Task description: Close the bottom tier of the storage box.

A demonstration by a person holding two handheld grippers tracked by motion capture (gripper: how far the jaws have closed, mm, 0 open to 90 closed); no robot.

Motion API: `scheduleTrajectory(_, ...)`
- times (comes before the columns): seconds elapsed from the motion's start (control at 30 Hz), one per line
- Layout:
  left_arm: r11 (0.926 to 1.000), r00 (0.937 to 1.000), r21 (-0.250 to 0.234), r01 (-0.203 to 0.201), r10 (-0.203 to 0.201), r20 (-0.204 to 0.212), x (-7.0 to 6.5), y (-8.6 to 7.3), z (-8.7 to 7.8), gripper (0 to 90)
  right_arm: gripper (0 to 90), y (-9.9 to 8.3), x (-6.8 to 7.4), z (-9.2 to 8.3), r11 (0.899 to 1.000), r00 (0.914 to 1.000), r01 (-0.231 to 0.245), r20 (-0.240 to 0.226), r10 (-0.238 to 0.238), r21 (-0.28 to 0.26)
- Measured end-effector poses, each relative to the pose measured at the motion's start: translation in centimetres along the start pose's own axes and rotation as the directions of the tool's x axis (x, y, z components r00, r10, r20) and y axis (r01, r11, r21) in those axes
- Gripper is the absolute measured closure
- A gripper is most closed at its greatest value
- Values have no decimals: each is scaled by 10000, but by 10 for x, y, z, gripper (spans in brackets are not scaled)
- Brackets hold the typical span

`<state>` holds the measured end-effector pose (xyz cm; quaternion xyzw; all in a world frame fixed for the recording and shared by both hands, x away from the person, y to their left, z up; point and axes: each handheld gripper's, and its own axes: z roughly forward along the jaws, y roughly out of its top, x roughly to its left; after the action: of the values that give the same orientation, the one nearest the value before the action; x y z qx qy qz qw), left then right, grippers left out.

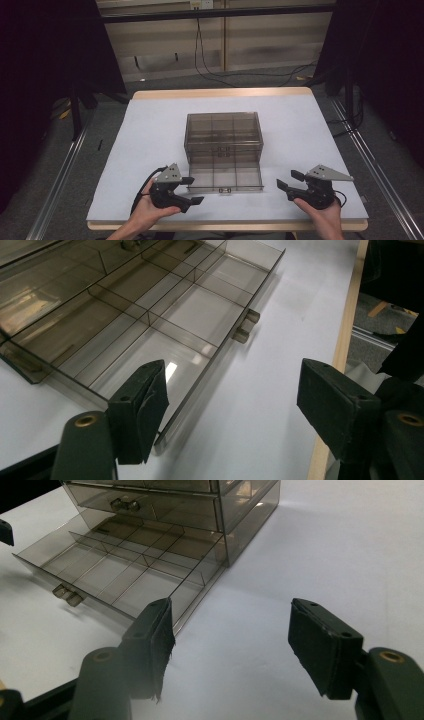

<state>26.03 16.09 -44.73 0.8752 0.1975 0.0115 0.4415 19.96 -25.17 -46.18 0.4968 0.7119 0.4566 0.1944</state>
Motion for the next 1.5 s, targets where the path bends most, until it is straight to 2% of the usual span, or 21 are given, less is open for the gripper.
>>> scheduleTrajectory(0.13,9995,9995,79,-304,304,51,-2,2,3,387,348,0,1,1,9999,10000,43,-31,-43,100)
scheduleTrajectory(0.4,9986,9978,46,-526,524,400,-5,12,7,549,330,0,2,4,9996,9998,133,-159,-130,229)
scheduleTrajectory(0.43,9988,9984,-78,-490,492,296,-6,13,9,561,330,0,2,5,9997,9998,144,-160,-141,220)
scheduleTrajectory(0.5,9987,9984,-53,-502,504,269,-6,14,9,565,330,1,2,5,9996,9997,160,-160,-157,216)
scheduleTrajectory(0.57,9986,9986,32,-528,528,50,-7,17,12,564,327,0,2,5,9996,9997,182,-190,-178,218)
scheduleTrajectory(0.63,9986,9986,94,-524,523,119,-5,19,13,567,311,0,2,5,9995,9996,203,-207,-198,227)
scheduleTrajectory(0.7,9986,9986,36,-527,526,84,-5,20,15,641,258,0,3,7,9990,9995,233,-217,-225,381)
scheduleTrajectory(0.73,9972,9973,133,-738,738,12,-5,22,16,662,244,0,4,7,9990,9996,221,-182,-214,395)
scheduleTrajectory(0.87,9953,9954,170,-956,956,5,-3,27,18,699,233,1,5,8,9988,9992,305,-257,-295,372)
scheduleTrajectory(0.9,9958,9959,83,-909,909,44,-4,28,19,719,232,1,6,8,9988,9992,315,-271,-305,376)
scheduleTrajectory(0.93,9934,9936,173,-1131,1130,75,-3,31,21,754,227,1,6,8,9988,9992,296,-296,-284,398)
scheduleTrajectory(1.0,9938,9939,133,-1104,1103,60,-4,33,23,766,227,1,6,8,9988,9991,297,-303,-285,396)
scheduleTrajectory(1.07,9930,9930,101,-1176,1175,136,-4,37,26,797,227,1,6,7,9987,9989,319,-344,-306,388)
scheduleTrajectory(1.1,9911,9913,240,-1308,1304,163,-3,38,26,809,228,1,6,7,9988,9990,311,-344,-298,369)
scheduleTrajectory(1.13,9908,9906,211,-1333,1326,347,-3,39,31,827,235,1,6,7,9987,9987,357,-367,-343,377)
scheduleTrajectory(1.27,9896,9898,436,-1368,1347,472,-1,41,40,886,237,2,7,9,9983,9983,404,-431,-386,428)
scheduleTrajectory(1.37,9874,9878,546,-1488,1459,542,-3,42,43,900,236,2,8,10,9979,9981,454,-441,-434,462)
scheduleTrajectory(1.4,9852,9842,533,-1632,1588,783,-4,45,45,900,236,2,8,10,9978,9980,456,-461,-434,489)
scheduleTrajectory(1.43,9834,9826,544,-1729,1684,789,-5,46,46,900,236,2,8,10,9978,9981,449,-435,-428,492)
scheduleTrajectory(1.5,9840,9824,530,-1702,1652,868,-6,47,47,900,237,2,8,9,9979,9981,441,-452,-420,472)
